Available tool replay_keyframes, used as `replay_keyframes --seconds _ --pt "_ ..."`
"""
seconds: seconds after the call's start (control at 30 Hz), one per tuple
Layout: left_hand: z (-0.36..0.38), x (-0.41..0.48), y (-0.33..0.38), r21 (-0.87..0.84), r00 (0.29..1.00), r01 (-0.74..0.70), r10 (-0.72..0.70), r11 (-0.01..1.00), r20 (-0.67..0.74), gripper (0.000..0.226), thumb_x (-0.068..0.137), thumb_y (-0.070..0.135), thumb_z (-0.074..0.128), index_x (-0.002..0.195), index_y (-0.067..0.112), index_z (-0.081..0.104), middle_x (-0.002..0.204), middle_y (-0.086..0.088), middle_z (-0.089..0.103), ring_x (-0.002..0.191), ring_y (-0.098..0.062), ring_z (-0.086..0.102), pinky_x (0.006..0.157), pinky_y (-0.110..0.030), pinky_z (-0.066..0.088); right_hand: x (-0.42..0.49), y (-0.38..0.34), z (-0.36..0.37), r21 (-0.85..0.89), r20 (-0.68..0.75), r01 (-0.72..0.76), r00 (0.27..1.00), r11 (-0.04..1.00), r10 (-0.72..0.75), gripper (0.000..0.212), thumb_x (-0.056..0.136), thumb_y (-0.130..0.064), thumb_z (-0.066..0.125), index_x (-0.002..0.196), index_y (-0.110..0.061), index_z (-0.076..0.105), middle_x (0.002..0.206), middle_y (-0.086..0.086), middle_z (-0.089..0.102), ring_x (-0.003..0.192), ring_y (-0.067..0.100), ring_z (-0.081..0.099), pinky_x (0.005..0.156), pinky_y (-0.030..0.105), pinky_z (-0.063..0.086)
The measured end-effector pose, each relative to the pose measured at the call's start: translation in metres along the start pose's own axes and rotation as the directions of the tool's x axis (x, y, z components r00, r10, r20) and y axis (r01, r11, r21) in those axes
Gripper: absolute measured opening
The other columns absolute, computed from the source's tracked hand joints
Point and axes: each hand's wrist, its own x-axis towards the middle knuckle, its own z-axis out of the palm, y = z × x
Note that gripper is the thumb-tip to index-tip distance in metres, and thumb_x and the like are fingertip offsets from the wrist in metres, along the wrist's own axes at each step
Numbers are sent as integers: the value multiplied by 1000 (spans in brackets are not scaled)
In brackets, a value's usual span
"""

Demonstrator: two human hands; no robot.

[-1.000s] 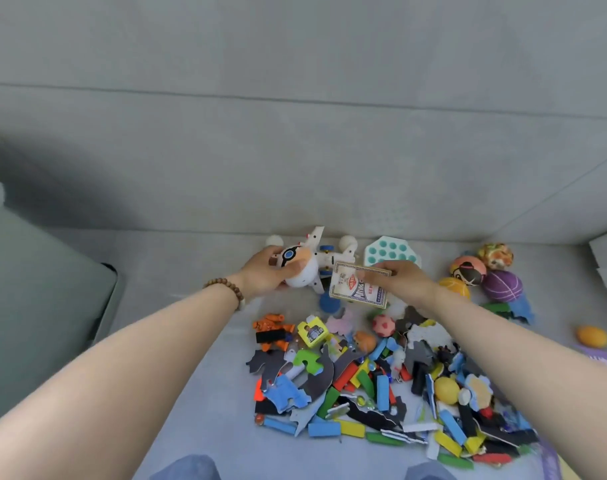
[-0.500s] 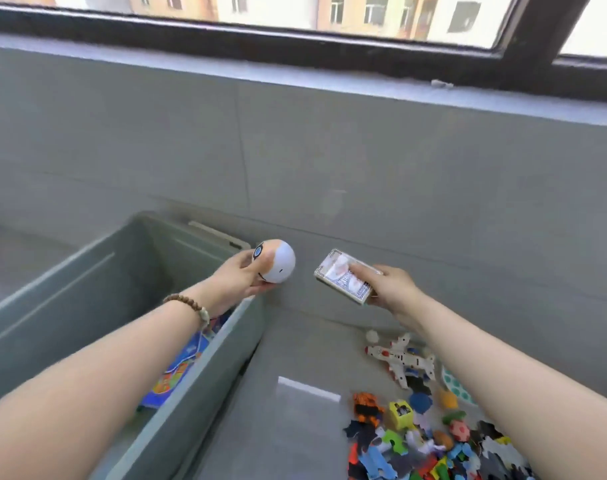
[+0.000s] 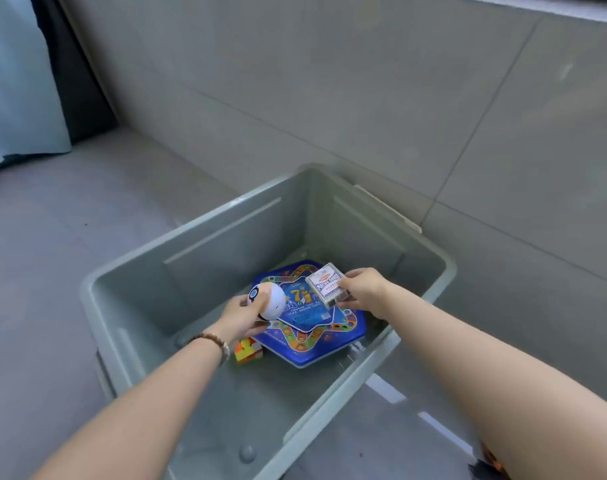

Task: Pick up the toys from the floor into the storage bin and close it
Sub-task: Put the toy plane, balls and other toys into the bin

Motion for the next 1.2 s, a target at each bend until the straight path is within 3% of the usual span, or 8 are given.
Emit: replay_keyframes --seconds 0.13,0.27,0.4,0.57,0.67,0.9,1.07,1.2 --pt "12 20 -13 -59 999 44 -45 997 -12 64 87 38 63 136 8 38 131 -18 51 97 -32 65 72 -32 56 15 22 -3 -567 -112 59 983 822 -148 51 90 -7 50 139 -7 36 144 16 32 128 33 43 104 37 38" --pt "23 25 -21 -18 994 49 -51 999 -98 68 91 38 58 142 8 26 115 -12 55 80 -26 59 70 -32 51 10 23 -22 -698 5 240 944 674 -330 53 90 -17 55 140 -13 37 151 6 25 132 26 39 108 34 35" --pt "26 19 -15 264 985 -30 73 964 -154 75 86 49 58 142 9 29 139 -14 48 117 -31 55 99 -45 46 -5 20 -56 -762 19 307 891 570 -455 52 91 -26 55 139 -18 37 156 0 18 138 24 31 109 35 31" --pt "71 -29 32 496 952 -263 306 828 -5 59 93 36 53 139 6 32 127 -11 50 91 -21 54 80 -31 42 -43 44 -132 -752 -65 270 878 601 -475 54 91 -29 54 141 -19 36 157 -3 16 138 23 32 110 35 32" --pt "114 -55 57 603 919 -364 377 709 111 67 93 43 50 145 8 26 140 -13 42 122 -29 47 99 -36 38 -74 69 -183 -739 -153 207 875 642 -458 56 92 -31 55 142 -18 34 157 -1 17 141 20 26 112 32 26" --pt "242 -121 83 770 660 -614 646 171 383 67 92 53 45 143 12 32 146 -7 39 133 -27 33 105 -36 30 -140 157 -290 -690 -323 37 878 723 -353 60 89 -35 59 143 -22 33 158 -3 11 143 18 22 113 33 26" --pt "329 -144 58 761 591 -644 581 -77 560 68 92 56 41 141 10 32 143 -9 41 132 -27 34 105 -37 30 -158 233 -339 -622 -368 -58 902 781 -226 64 88 -35 61 143 -21 33 158 0 13 144 19 16 114 32 21" --pt "385 -140 21 729 615 -673 456 -123 644 69 90 56 44 144 15 28 146 -7 37 132 -26 35 102 -37 33 -148 298 -358 -563 -350 -110 929 819 -116 68 87 -35 62 145 -18 30 157 3 14 143 22 18 114 30 19"
